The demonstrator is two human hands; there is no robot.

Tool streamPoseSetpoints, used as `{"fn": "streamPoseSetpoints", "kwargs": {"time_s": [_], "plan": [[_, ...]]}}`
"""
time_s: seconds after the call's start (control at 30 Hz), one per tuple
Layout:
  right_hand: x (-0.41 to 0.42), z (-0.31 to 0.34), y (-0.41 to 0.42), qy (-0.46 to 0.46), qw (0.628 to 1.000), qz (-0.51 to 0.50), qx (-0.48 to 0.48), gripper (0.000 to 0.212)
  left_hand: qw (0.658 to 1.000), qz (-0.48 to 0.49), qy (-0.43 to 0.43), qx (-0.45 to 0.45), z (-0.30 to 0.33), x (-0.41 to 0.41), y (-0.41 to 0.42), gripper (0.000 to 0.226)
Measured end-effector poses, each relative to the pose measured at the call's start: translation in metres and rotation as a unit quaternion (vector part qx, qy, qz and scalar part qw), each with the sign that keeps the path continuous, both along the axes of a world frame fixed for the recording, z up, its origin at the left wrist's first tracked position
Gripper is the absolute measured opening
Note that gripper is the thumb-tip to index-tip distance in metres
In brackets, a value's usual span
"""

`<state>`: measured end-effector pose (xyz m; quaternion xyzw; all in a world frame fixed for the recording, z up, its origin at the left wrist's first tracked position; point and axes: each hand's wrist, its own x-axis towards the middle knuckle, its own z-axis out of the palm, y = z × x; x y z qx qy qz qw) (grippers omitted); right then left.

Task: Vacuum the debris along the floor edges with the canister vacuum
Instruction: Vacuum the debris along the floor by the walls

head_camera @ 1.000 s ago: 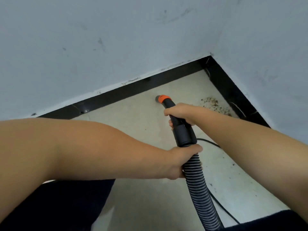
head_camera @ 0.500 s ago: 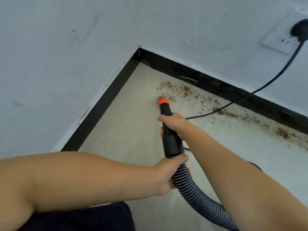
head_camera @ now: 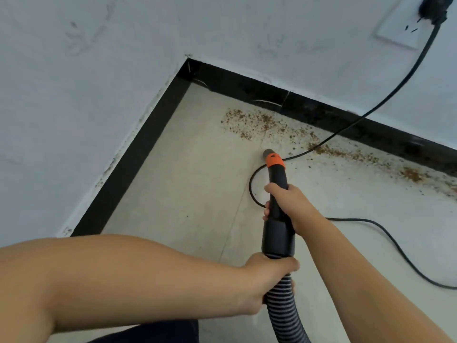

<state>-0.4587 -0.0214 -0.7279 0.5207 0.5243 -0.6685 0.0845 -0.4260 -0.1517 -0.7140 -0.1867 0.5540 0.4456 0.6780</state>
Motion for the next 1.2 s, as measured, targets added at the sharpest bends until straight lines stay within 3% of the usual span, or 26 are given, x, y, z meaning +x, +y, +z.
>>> {"fn": "streamPoseSetpoints", "kwargs": {"time_s": [0.2, 0.6, 1.07, 1.2], "plan": [[-0.005, 0.006, 0.012, 0.003, 0.999, -0.021, 0.026, 0.014, 0.999, 0.000, 0.022, 0.027, 0.003, -0.006, 0.010, 0.013], [-0.099, 0.000, -0.045, 0.045, 0.994, 0.100, -0.004, 0.014, 0.987, 0.125, 0.101, -0.020, -0.001, -0.060, -0.028, 0.010], [-0.038, -0.008, 0.012, 0.012, 0.998, -0.064, 0.015, 0.016, 0.995, 0.001, 0.096, 0.018, 0.001, -0.037, 0.004, 0.015], [-0.050, -0.009, 0.009, 0.015, 0.999, -0.039, 0.033, 0.015, 0.995, 0.027, 0.090, 0.018, 0.001, -0.041, 0.004, 0.015]]}}
